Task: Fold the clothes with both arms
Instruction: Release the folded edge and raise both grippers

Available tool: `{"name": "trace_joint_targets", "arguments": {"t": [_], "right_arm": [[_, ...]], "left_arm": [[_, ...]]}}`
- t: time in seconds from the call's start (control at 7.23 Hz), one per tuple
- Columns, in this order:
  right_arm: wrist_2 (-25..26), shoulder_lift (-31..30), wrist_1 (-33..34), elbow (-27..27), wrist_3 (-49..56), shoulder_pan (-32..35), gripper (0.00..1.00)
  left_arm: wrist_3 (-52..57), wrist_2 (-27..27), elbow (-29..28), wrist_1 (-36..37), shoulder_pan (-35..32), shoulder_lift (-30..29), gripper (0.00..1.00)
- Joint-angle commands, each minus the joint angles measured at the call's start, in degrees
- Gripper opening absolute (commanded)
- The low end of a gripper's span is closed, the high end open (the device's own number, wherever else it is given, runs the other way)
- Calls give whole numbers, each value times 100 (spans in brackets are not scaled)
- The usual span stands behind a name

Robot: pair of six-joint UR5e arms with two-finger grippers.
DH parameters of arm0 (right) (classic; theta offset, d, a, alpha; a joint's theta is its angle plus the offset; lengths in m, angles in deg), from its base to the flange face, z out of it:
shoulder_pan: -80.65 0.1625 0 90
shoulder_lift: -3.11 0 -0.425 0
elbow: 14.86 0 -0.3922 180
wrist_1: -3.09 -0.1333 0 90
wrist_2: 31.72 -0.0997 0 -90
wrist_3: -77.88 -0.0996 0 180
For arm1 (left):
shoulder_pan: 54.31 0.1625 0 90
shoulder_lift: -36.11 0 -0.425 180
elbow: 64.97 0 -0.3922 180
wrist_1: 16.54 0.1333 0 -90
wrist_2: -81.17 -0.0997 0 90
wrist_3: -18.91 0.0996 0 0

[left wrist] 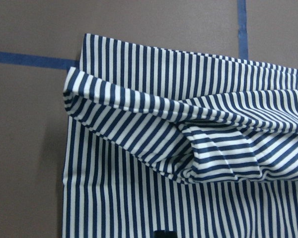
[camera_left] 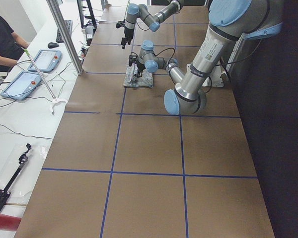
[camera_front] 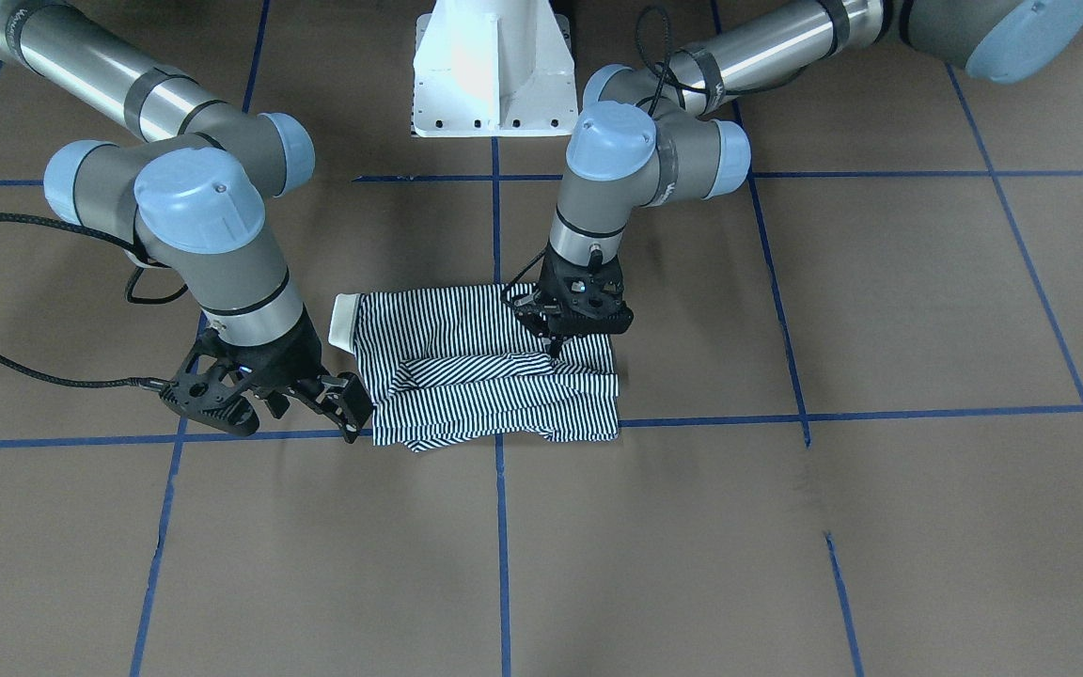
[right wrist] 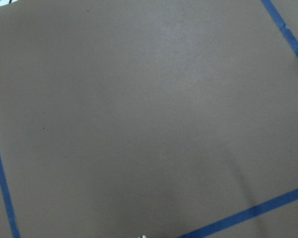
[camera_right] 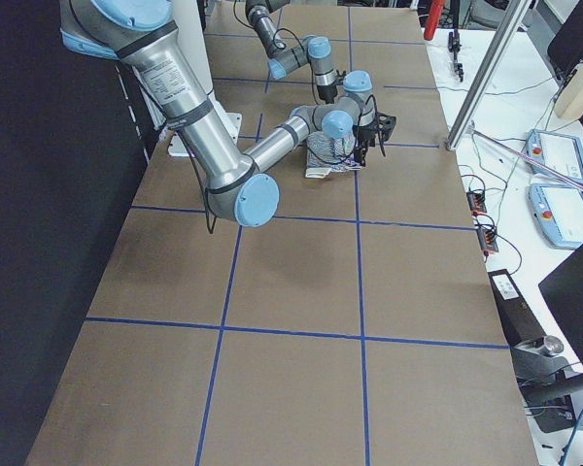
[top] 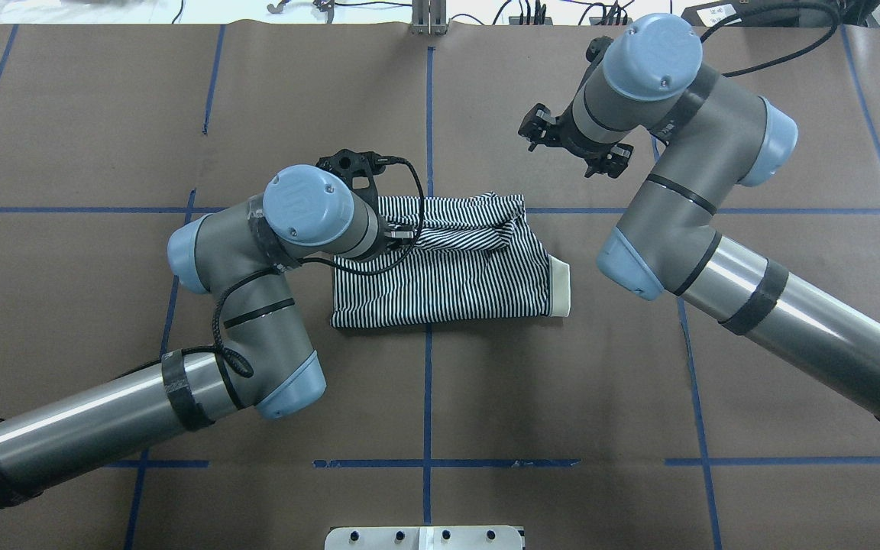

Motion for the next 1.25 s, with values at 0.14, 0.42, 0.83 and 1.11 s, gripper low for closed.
{"name": "trace_joint_targets", "arguments": {"t": [0.14,0.42,0.83,1.11], "right_arm": [[-64,-246,-4,210,-13,13,100],[-73,-272,14,385,-82,13,100],[-20,-395,84,1324,-1099,-915,64],[189,-212,40,1099,-1077,-1489,0]], "left_arm": [[766,159,-1340,-637,-1002,-698,0],[874,352,-1353,-709,-1119,-744,0],[1213,1239,145,-673,-1679,420,0],[1550,1505,554,-673,-2015,924,0]]}}
